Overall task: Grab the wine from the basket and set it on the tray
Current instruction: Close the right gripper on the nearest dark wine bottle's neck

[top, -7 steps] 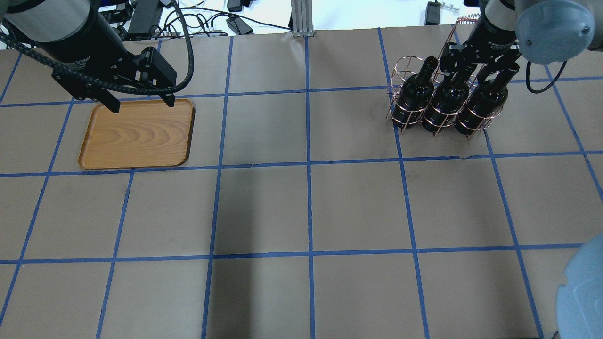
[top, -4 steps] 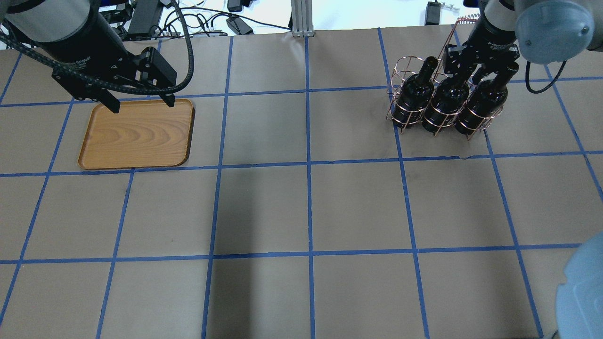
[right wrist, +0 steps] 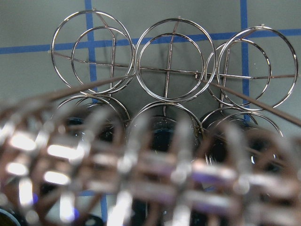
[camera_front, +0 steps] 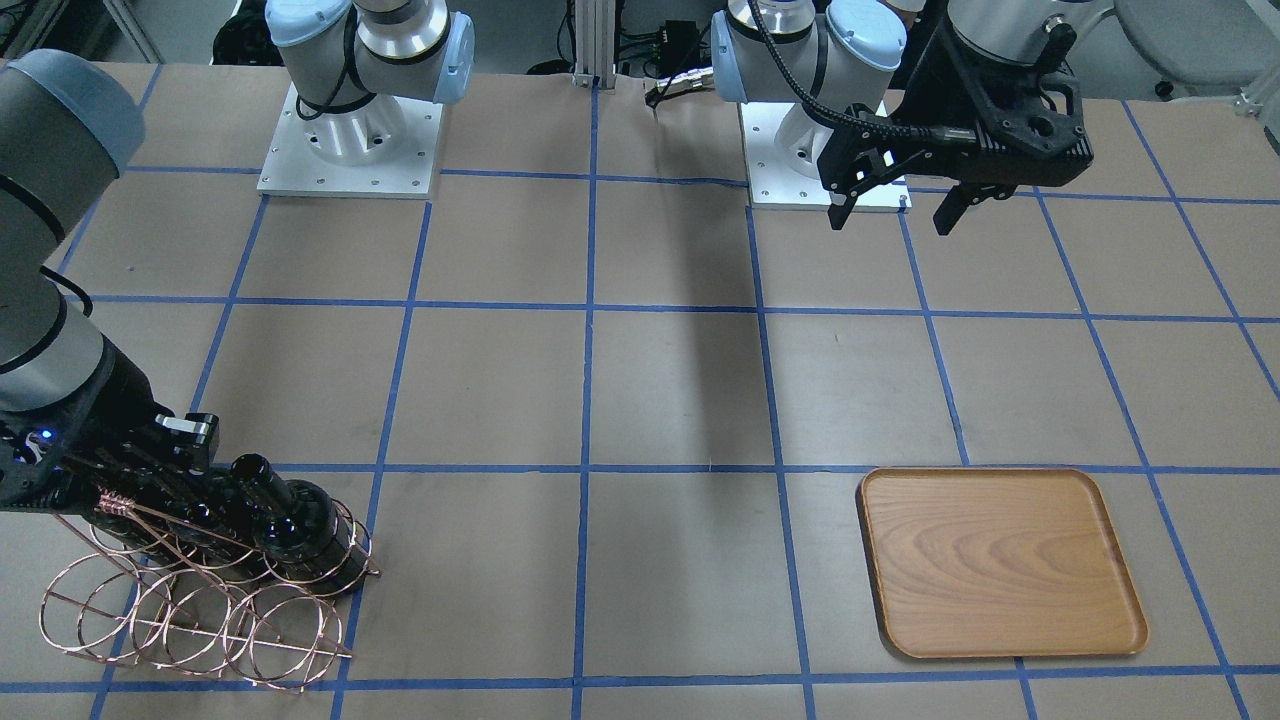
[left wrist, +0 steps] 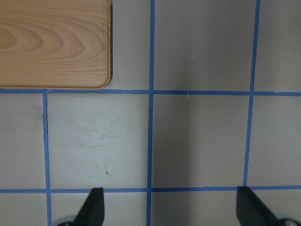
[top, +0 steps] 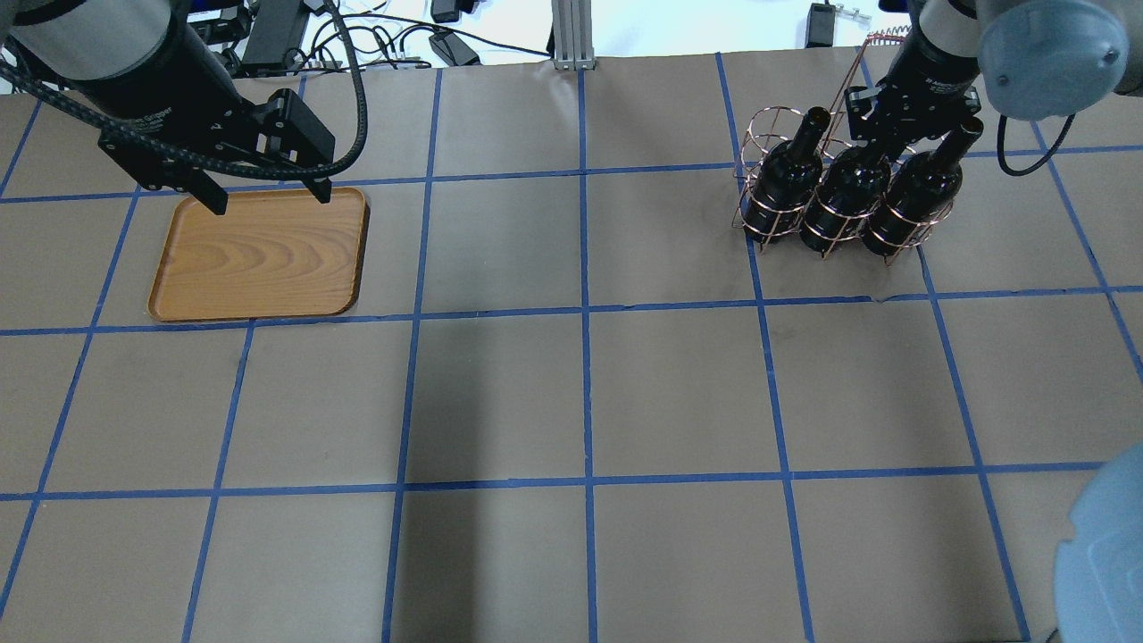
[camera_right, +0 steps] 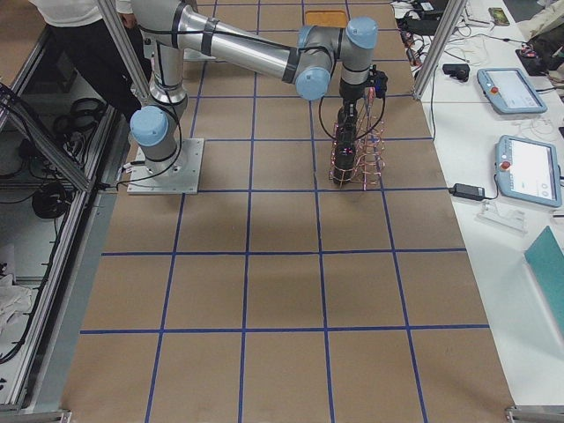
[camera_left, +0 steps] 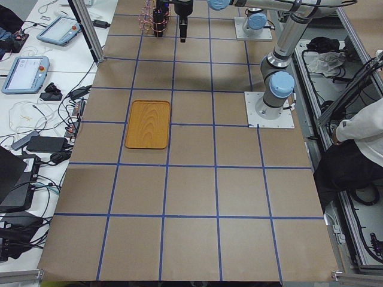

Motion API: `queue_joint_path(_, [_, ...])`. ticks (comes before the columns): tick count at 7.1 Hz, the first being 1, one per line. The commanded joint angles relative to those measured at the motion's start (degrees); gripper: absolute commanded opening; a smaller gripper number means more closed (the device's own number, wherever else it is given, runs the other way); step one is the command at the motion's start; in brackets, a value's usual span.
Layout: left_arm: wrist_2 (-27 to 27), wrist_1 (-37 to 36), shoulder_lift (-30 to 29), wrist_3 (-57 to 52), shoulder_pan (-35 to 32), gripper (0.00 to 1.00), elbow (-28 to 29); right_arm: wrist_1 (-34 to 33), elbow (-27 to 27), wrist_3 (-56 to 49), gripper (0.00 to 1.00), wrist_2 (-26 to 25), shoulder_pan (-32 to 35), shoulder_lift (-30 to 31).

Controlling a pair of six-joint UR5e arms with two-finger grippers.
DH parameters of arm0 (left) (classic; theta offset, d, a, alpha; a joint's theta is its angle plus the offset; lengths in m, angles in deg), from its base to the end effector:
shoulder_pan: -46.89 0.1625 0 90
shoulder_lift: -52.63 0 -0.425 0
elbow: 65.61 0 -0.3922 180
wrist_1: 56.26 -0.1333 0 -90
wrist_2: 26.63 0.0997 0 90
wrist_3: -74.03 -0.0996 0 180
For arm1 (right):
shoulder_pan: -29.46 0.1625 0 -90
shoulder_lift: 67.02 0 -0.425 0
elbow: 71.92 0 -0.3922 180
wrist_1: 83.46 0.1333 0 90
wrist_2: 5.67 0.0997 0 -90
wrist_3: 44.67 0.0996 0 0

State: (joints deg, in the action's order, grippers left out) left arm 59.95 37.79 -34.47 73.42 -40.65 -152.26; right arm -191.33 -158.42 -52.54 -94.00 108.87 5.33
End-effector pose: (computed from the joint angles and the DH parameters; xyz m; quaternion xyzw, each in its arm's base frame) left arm -0.1189 -0.4774 0.5341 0.0156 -0.9992 0.0200 0.0293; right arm 0.0208 -0.6297 0.3787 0.0232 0.9991 -0.0344 0.0092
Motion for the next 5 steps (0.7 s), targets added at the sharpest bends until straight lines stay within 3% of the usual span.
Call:
queue_joint_path(1, [0.00,0.09,0.00,0.00,0.00,1.00,-0.01,0.03,0.01,0.05,0.33,0.00,0.04,-0.02])
queue_joint_path(3, [0.00,0.09,0.00,0.00,0.00,1.00,-0.01,0.46,1.41,0.58,0.19,-0.52,0.13,0.68])
queue_joint_path(5, [0.00,0.00,0.09,0.00,0.00,1.00,-0.01,6.49,6.05,0.83,0.15,-0.97,0.30,2.43])
